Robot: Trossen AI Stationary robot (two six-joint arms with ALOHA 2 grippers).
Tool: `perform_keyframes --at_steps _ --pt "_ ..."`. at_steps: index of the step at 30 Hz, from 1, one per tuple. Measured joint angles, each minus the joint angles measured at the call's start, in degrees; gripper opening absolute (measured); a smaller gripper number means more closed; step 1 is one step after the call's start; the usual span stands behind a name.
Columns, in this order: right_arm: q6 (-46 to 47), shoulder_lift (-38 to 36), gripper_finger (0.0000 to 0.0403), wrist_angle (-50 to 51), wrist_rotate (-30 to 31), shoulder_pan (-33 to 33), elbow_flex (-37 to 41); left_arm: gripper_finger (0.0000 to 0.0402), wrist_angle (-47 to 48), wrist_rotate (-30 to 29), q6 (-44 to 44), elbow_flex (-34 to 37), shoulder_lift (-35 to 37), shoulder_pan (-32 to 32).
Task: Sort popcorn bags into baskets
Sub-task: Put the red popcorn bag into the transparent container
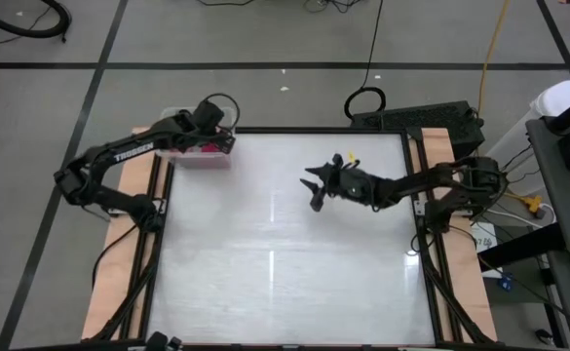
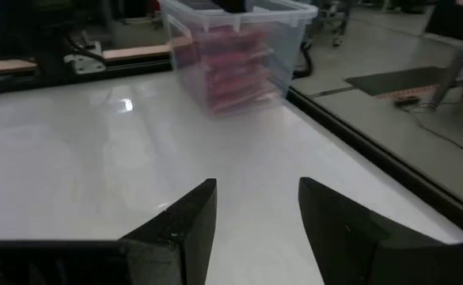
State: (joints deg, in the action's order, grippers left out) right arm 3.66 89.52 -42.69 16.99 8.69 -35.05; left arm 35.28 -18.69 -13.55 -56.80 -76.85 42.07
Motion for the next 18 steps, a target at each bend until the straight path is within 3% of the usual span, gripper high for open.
perform_keyframes --at_steps 10,18 --pt "-3.4 0.0 0.0171 1.7 -12.7 9.8 0.0 0.0173 1.1 -6.9 -7.9 0.0 -3.4 -2.2" --pt "-5.5 0.0 0.0171 -0.6 -15.9 10.9 0.0 0.0109 4.6 -8.3 -12.1 0.0 -3.4 -3.7"
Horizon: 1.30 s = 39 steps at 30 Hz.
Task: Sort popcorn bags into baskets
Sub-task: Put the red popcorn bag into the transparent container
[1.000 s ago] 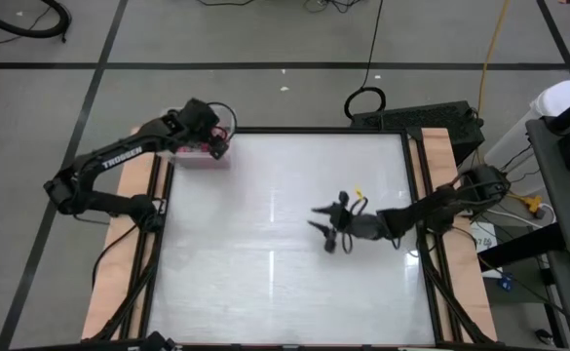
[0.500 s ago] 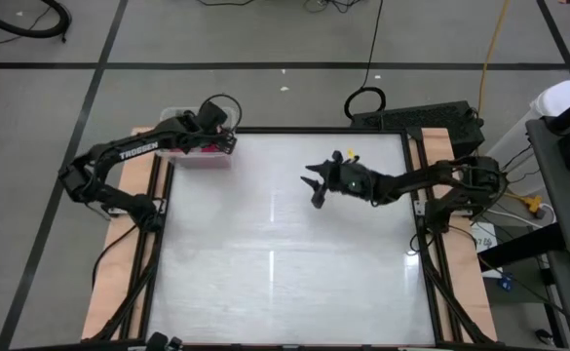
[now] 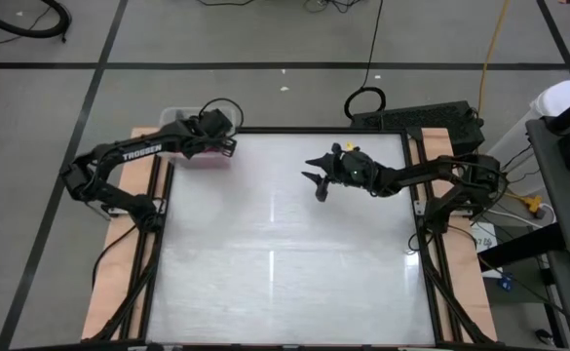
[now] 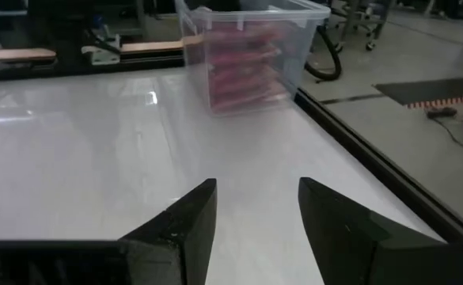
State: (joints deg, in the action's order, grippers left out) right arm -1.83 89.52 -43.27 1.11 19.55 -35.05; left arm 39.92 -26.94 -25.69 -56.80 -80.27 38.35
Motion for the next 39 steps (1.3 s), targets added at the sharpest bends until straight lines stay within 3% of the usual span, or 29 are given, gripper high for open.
perform_keyframes --at_steps 3,8,20,27,32,39 --pt "-1.5 0.0 0.0171 0.0 -1.7 0.0 0.0 0.0084 2.8 -3.2 0.1 0.0 0.0 -1.2" --pt "-3.4 0.0 0.0171 -0.6 -4.3 0.0 0.0 0.001 3.0 -7.1 4.3 0.0 0.0 -3.7" --pt "-5.7 0.0 0.0171 -0.3 -9.1 -0.1 -7.7 0.0002 1.8 -9.1 7.7 0.1 5.2 -7.1" --pt "-9.9 2.0 0.0171 6.5 -10.5 -0.1 -16.7 0.0004 1.8 -6.6 7.6 0.1 9.9 -7.9" --pt "-9.0 4.7 0.0171 6.7 -13.4 -0.2 -18.4 0.0053 -1.0 -0.2 -0.7 0.1 9.1 -6.1" --pt "-7.8 5.4 0.0171 9.3 -13.4 -0.1 -16.1 0.0189 -2.3 0.1 -4.3 0.0 3.7 -4.5"
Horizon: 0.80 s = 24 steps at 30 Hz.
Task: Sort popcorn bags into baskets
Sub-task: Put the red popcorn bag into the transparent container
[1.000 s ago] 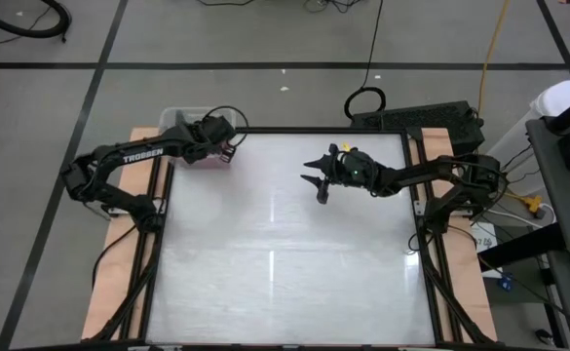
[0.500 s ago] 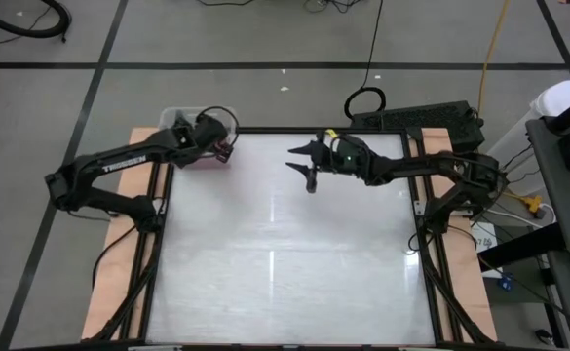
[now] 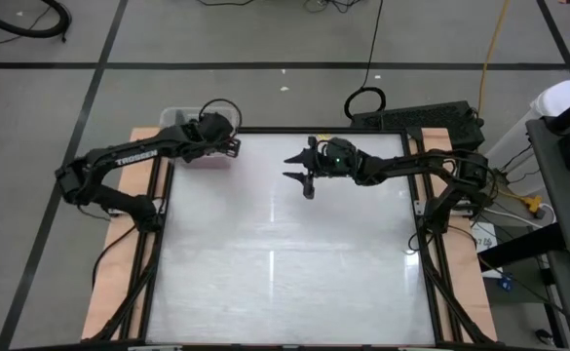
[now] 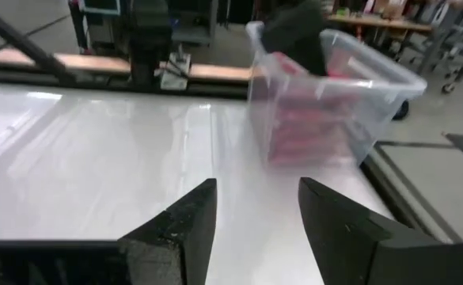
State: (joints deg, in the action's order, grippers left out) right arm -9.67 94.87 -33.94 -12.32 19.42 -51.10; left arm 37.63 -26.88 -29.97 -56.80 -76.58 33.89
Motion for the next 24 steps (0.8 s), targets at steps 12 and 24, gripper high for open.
perform_keyframes --at_steps 12,24 --pt "-0.7 0.0 0.0171 -0.1 -0.1 1.3 1.9 0.0222 2.7 -6.4 -3.6 -0.2 -5.5 1.7" --pt "-1.1 0.0 0.0171 0.4 -0.2 1.6 1.9 0.0172 8.3 -6.5 -5.1 -0.2 -5.0 3.0"
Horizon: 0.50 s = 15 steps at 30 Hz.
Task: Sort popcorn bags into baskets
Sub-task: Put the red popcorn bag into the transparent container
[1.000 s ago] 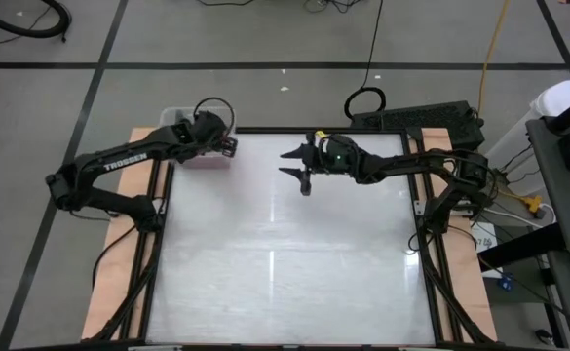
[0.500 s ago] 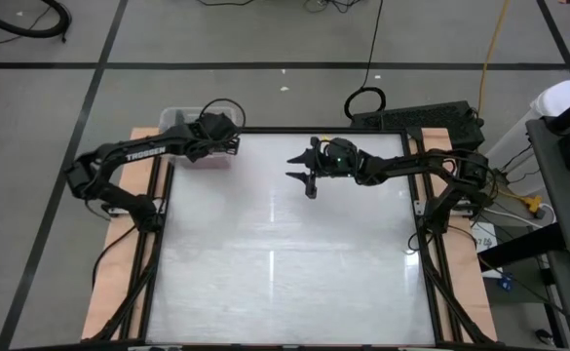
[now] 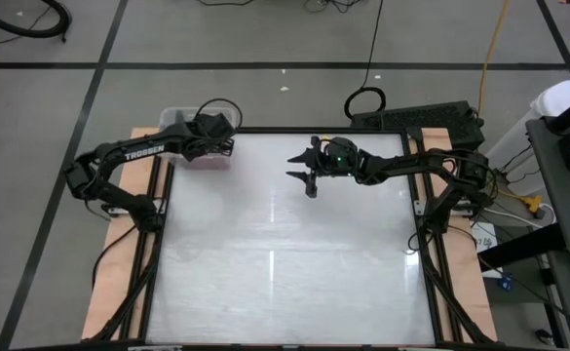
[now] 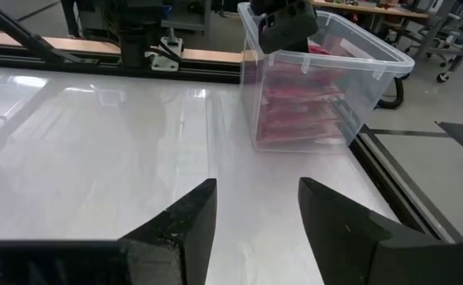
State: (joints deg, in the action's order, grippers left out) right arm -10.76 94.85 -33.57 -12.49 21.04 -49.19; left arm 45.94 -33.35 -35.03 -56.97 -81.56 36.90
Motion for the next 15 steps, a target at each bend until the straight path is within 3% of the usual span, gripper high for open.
perform_keyframes --at_steps 10,12,15 --pt "0.0 0.0 0.0171 0.0 -0.1 0.0 0.0 0.0162 1.1 0.5 2.9 0.0 0.0 2.1" --pt "0.0 0.0 0.0171 0.0 0.0 0.0 0.0 0.0139 1.7 0.2 4.9 0.0 0.0 2.3" --pt "-0.5 0.0 0.0171 0.0 0.0 0.0 0.0 0.0068 1.7 0.1 8.8 0.0 -0.1 2.3"
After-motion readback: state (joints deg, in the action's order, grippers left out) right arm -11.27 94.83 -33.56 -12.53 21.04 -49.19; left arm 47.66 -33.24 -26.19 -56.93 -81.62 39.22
